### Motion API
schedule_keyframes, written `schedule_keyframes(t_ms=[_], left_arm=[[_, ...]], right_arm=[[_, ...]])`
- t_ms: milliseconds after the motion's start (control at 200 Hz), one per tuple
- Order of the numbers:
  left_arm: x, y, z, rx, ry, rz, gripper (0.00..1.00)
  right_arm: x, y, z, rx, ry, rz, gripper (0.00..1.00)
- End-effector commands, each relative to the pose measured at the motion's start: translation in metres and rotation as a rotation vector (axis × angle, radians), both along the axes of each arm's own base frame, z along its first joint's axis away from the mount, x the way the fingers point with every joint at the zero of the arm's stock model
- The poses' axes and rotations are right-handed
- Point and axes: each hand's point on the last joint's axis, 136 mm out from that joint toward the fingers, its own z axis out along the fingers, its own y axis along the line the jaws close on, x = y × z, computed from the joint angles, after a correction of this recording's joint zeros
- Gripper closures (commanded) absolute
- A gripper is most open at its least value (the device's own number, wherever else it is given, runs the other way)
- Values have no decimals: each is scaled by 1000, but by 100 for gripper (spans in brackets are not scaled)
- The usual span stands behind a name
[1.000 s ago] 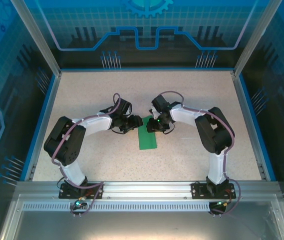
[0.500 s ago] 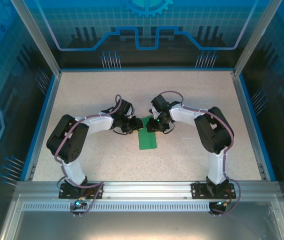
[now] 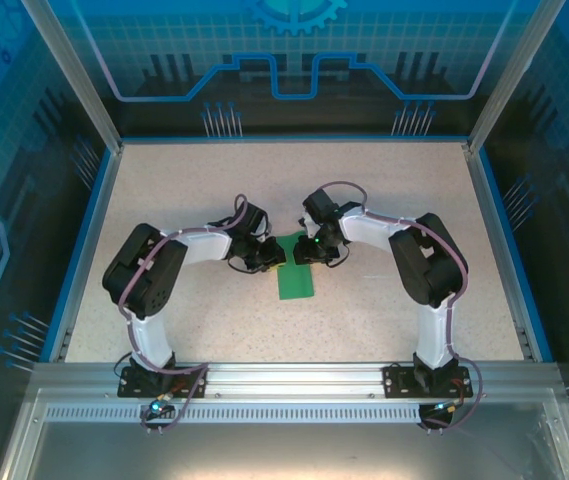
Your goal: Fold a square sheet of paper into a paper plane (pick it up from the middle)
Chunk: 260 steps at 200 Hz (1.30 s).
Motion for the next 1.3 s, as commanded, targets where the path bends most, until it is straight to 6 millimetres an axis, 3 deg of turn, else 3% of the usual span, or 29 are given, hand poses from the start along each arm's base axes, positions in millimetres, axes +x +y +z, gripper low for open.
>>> schedule_keyframes(t_ms=[0, 215, 345, 455, 590, 660, 775, 850, 1010, 1295], left_arm=[[-7, 1, -12, 28, 36, -19, 84], [-17, 10, -29, 77, 87, -22, 87], [-25, 18, -39, 123, 115, -21, 87], [-27, 22, -44, 145, 123, -22, 87], [-27, 23, -46, 152, 126, -27, 88], [-27, 23, -47, 156, 130, -30, 89], [-27, 23, -49, 156, 133, -31, 89], [-27, 23, -49, 157, 134, -32, 89], [-29, 24, -50, 161, 140, -35, 89], [-31, 26, -54, 179, 149, -37, 89]], right_arm=[[-24, -7, -48, -70, 109, 21, 62], [-20, 0, -33, -28, 85, 18, 61], [-9, 3, -1, 3, 4, -2, 59], [1, -6, 27, -6, -90, -43, 51], [3, -12, 46, 0, -149, -61, 49], [-1, -6, 47, 37, -133, -36, 53], [-13, 25, 51, 208, -92, 52, 64], [-17, 34, 47, 243, -57, 74, 71], [-16, 26, 26, 206, -11, 43, 78], [-19, -4, -10, 121, 54, -22, 79]])
